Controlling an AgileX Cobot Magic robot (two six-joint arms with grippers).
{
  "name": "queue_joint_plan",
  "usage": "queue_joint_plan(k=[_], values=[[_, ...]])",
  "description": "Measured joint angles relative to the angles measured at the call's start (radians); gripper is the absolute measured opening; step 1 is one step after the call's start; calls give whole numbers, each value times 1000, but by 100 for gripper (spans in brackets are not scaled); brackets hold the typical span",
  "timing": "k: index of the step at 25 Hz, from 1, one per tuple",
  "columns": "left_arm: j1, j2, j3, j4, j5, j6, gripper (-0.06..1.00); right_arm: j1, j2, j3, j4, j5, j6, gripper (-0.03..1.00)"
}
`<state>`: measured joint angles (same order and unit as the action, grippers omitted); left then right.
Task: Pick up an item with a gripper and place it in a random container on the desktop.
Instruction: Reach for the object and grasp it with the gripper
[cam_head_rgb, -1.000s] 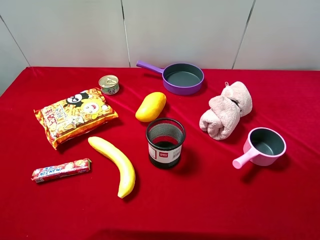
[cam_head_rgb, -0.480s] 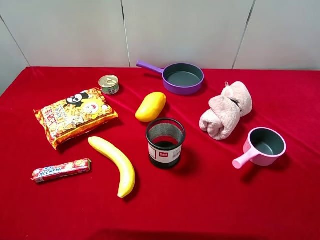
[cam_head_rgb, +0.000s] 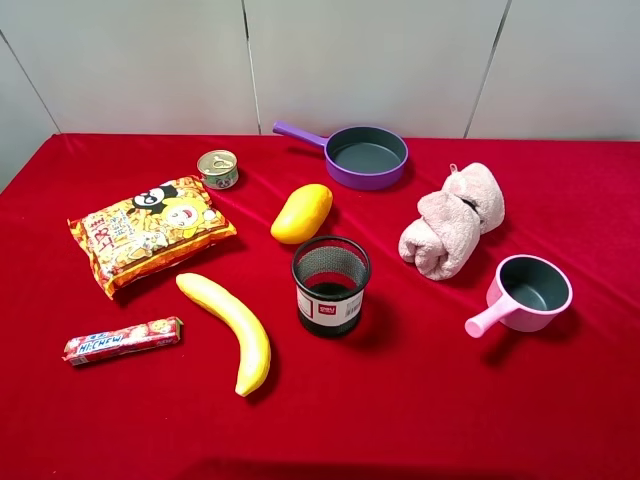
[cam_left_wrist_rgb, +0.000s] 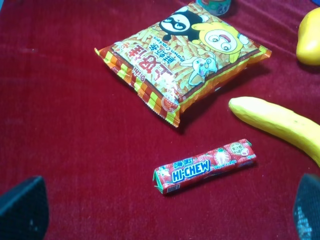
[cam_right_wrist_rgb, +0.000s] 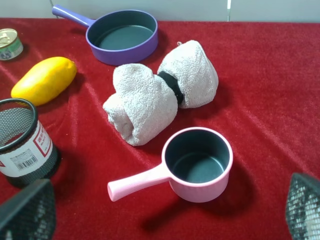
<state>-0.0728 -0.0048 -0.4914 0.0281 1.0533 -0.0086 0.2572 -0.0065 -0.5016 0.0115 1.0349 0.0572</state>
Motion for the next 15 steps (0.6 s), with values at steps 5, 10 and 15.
queue_joint_plan(k=[5, 10, 15], values=[[0, 0, 0, 0, 0, 0, 97, 0, 0, 0, 0, 0, 0, 69], [0, 0, 0, 0, 0, 0, 97, 0, 0, 0, 3, 0, 0, 69], [0, 0, 0, 0, 0, 0, 97, 0, 0, 0, 7, 0, -1, 69]])
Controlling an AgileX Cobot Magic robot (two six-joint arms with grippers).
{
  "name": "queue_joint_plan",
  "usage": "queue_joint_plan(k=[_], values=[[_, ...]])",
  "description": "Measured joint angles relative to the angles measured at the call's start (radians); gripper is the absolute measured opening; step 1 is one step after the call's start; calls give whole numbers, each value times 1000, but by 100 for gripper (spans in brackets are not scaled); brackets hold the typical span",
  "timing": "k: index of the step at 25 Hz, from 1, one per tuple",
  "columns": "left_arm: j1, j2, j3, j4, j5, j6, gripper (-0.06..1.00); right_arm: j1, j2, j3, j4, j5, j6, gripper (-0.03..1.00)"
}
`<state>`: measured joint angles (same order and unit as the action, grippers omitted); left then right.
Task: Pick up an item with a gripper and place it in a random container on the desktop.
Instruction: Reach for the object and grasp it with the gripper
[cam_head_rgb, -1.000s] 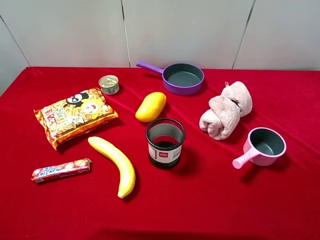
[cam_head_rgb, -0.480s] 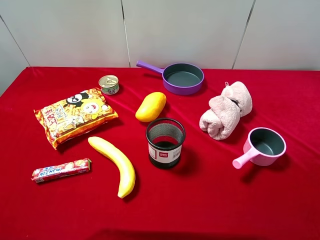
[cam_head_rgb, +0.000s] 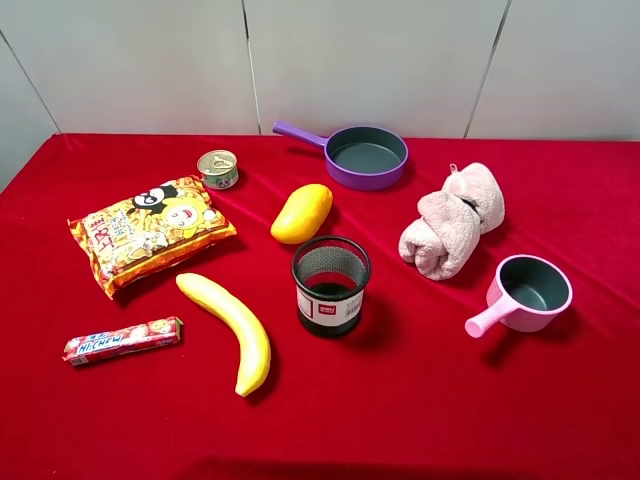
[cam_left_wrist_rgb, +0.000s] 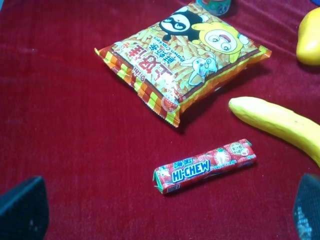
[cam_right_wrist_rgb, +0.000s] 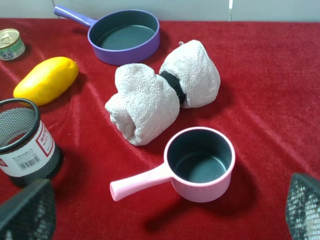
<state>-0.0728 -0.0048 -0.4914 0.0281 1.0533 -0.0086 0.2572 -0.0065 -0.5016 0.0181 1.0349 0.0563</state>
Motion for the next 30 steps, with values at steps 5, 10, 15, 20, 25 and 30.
queue_joint_plan(k=[5, 10, 15, 20, 25, 30], values=[[0, 0, 0, 0, 0, 0, 97, 0, 0, 0, 0, 0, -7, 69], [0, 0, 0, 0, 0, 0, 97, 0, 56, -28, 2, 0, -19, 69], [0, 0, 0, 0, 0, 0, 97, 0, 208, -93, 3, -1, -62, 69], [0, 0, 0, 0, 0, -1, 97, 0, 378, -177, 5, -22, -104, 69], [0, 0, 0, 0, 0, -1, 97, 0, 558, -257, 23, -24, -113, 69], [0, 0, 0, 0, 0, -1, 97, 0, 727, -346, 35, -24, -120, 69]])
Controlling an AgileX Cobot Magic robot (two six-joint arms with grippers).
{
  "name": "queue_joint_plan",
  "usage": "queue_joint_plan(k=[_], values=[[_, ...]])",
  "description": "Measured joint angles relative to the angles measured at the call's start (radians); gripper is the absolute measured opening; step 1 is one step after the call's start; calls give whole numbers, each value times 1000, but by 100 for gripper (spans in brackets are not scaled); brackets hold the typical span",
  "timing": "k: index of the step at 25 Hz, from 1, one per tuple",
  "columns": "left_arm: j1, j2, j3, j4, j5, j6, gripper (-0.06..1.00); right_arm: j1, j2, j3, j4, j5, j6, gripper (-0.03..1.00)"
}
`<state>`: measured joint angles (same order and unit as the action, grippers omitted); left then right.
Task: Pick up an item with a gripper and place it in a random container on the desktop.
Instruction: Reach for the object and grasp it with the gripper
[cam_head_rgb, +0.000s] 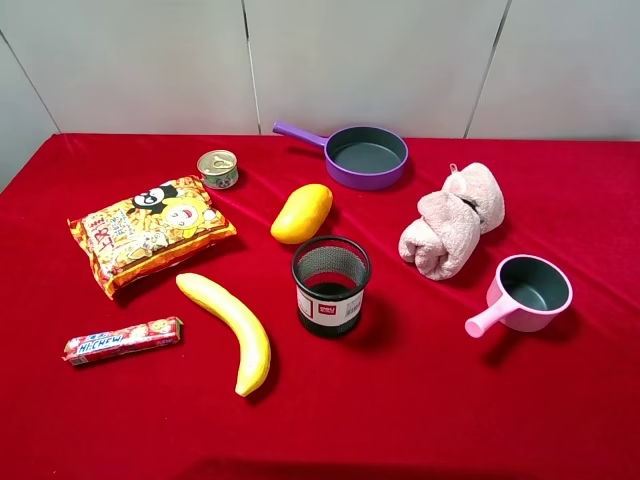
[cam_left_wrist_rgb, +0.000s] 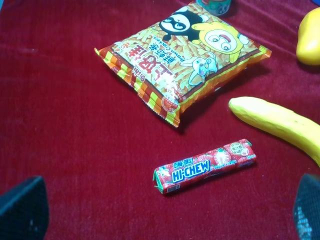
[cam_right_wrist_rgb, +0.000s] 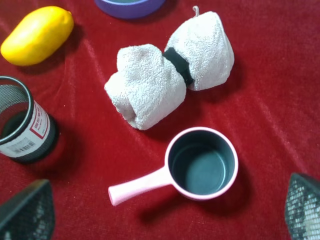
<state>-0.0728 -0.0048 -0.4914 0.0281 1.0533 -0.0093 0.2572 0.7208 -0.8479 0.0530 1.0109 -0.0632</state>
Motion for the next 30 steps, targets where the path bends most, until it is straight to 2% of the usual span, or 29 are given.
queue_joint_plan(k=[7, 13, 17, 30], values=[[0, 0, 0, 0, 0, 0, 97, 7, 187, -114, -3, -1, -3, 69], [0, 0, 0, 0, 0, 0, 97, 149, 340, -227, -91, 1, 46, 69], [0, 0, 0, 0, 0, 0, 97, 223, 446, -308, -107, 1, 63, 69], [0, 0, 0, 0, 0, 0, 97, 341, 710, -485, -105, -1, 71, 69]])
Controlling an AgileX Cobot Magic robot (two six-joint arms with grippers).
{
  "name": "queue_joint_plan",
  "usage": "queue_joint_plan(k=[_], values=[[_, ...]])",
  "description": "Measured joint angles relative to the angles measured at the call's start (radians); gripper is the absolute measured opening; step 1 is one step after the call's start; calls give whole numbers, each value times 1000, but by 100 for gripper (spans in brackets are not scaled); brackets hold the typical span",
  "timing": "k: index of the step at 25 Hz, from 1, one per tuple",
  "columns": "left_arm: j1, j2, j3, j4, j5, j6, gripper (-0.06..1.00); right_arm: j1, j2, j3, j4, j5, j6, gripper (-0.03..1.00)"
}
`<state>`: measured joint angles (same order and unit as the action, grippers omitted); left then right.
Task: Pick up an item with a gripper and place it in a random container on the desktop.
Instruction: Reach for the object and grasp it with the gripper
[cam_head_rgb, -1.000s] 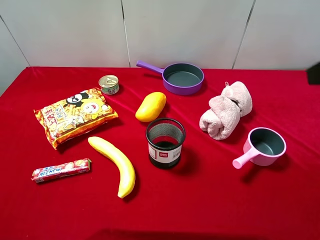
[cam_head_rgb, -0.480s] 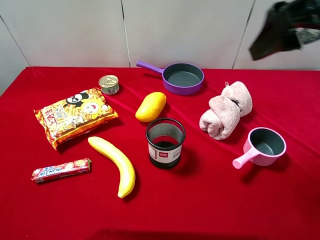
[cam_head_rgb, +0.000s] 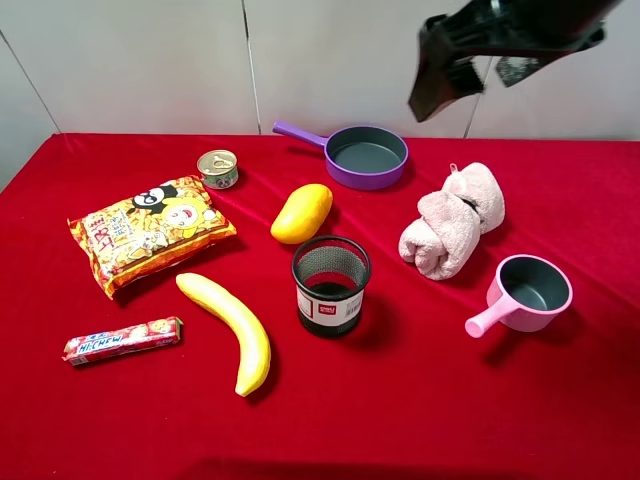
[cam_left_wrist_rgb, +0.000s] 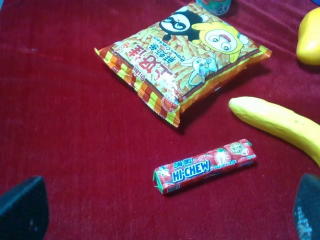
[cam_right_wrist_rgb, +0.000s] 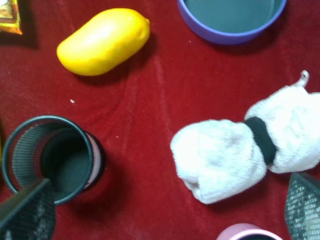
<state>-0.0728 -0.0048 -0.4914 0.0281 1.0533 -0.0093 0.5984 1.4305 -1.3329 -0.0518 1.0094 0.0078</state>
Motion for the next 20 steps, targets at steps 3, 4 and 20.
queue_joint_plan(k=[3, 4, 20], values=[[0, 0, 0, 0, 0, 0, 97, 2, 49, -27, 12, 0, 38, 69], [0, 0, 0, 0, 0, 0, 97, 2, 66, -33, 16, 0, 56, 69], [0, 0, 0, 0, 0, 0, 97, 38, 355, -220, 39, -10, 276, 69]])
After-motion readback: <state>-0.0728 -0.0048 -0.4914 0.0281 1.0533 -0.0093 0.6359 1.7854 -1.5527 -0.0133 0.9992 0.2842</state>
